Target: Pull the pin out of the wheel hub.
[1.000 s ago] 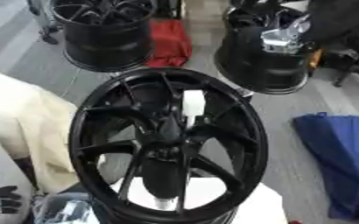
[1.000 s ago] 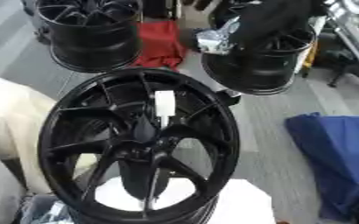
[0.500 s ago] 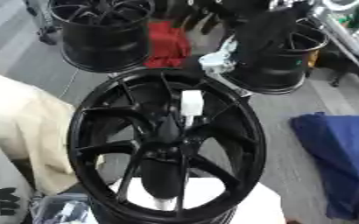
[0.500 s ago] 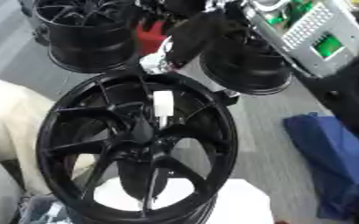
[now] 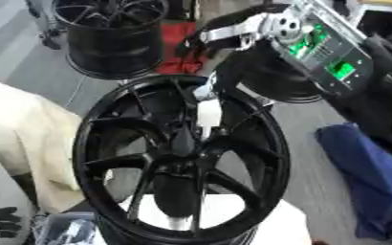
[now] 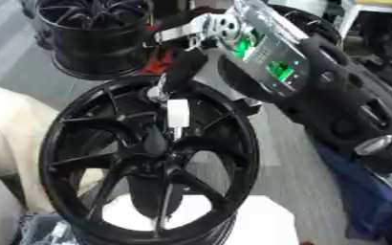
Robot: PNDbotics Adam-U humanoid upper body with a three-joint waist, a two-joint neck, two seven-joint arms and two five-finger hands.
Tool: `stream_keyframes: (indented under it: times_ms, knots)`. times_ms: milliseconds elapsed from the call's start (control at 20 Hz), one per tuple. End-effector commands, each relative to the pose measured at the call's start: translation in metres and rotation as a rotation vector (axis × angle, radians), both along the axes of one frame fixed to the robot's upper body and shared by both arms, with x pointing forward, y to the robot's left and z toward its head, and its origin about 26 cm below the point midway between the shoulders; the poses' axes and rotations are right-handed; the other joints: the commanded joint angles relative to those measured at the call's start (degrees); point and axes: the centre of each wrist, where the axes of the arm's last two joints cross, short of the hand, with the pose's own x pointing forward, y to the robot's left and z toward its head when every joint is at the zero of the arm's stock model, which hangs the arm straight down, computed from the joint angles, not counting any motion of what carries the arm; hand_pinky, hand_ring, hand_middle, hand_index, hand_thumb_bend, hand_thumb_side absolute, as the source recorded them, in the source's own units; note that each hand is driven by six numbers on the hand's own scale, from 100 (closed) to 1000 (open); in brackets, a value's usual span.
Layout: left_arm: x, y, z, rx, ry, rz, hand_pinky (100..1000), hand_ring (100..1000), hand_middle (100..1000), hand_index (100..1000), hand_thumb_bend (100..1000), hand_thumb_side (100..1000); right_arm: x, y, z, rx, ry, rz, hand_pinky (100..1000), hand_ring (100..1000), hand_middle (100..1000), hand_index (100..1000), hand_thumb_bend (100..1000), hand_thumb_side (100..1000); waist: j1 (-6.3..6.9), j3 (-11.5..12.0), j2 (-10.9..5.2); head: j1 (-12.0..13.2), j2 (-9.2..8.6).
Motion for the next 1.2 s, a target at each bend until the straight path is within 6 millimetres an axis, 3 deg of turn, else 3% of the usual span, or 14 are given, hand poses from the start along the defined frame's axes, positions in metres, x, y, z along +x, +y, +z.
stream_keyframes:
  times_ms: [50, 600, 1200]
  knots:
    - [0.005, 0.009, 0.014, 0.108, -0.102, -0.210, 713, 687, 653, 824, 100, 880, 0.006, -0.004, 0.006, -0.016, -0.022, -0.018, 926, 961, 939, 989, 343, 466, 0.53, 0.08, -0.60, -0.17, -0.41]
    - [0.006, 0.008, 0.014, 0.108, -0.103, -0.211, 713, 688, 654, 824, 100, 880, 0.011, -0.003, 0.000, -0.030, -0.020, -0.020, 926, 961, 939, 989, 342, 468, 0.50, 0.22, -0.67, -0.12, -0.39]
    - [0.007, 0.007, 0.015, 0.108, -0.108, -0.213, 713, 689, 654, 825, 100, 881, 0.033, -0.010, -0.036, -0.073, 0.051, -0.084, 925, 959, 936, 989, 339, 472, 0.57, 0.30, -0.42, -0.16, -0.45]
